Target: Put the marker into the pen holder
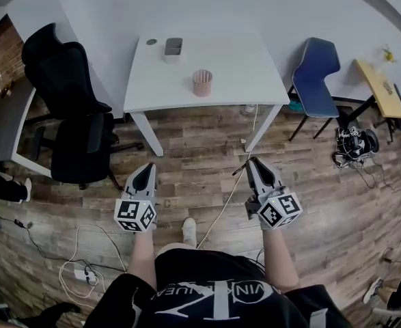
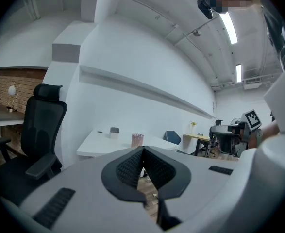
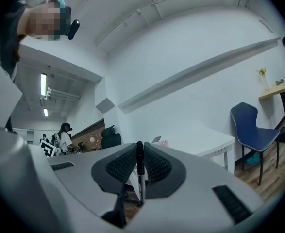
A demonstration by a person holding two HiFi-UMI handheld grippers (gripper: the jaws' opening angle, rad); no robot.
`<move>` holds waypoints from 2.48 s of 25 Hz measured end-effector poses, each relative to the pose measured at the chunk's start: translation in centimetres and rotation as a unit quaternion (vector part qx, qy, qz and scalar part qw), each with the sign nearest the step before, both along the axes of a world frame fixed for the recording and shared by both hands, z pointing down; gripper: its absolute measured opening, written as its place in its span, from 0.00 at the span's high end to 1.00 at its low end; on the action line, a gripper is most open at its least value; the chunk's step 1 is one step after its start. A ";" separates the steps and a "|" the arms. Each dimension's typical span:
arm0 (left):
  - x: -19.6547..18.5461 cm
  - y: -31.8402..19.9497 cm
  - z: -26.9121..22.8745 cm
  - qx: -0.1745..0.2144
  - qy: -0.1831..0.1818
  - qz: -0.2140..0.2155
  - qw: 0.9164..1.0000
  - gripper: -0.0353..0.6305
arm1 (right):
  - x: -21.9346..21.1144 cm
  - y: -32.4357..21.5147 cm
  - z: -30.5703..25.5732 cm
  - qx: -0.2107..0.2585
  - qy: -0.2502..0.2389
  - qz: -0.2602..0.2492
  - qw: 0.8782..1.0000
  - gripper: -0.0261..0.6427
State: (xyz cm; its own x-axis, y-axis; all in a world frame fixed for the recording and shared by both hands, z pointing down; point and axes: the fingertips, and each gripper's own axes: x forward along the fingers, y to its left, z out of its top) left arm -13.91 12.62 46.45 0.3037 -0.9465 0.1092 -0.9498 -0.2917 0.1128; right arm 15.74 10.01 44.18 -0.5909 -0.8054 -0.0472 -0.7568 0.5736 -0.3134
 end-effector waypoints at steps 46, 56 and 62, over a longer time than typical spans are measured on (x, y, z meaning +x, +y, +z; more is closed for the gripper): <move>-5.8 -22.9 2.5 -0.021 0.007 0.026 0.999 0.93 | -8.7 -24.7 0.1 0.001 -0.028 -0.015 1.000 0.88; -5.5 -27.6 2.6 -0.025 0.005 0.012 1.000 0.93 | -10.2 -31.2 -1.8 0.021 -0.041 -0.050 0.998 0.88; -5.7 -29.7 1.5 -0.017 0.001 -0.005 1.000 0.93 | -11.5 -34.2 -3.3 0.033 -0.048 -0.079 0.995 0.88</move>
State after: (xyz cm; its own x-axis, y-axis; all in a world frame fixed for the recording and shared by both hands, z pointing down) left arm -19.63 -17.06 47.95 0.2936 -0.9456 0.1402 -0.9527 -0.2774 0.1245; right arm 4.19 -24.16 40.91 -0.6998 -0.6963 -0.1596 -0.6241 0.7046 -0.3377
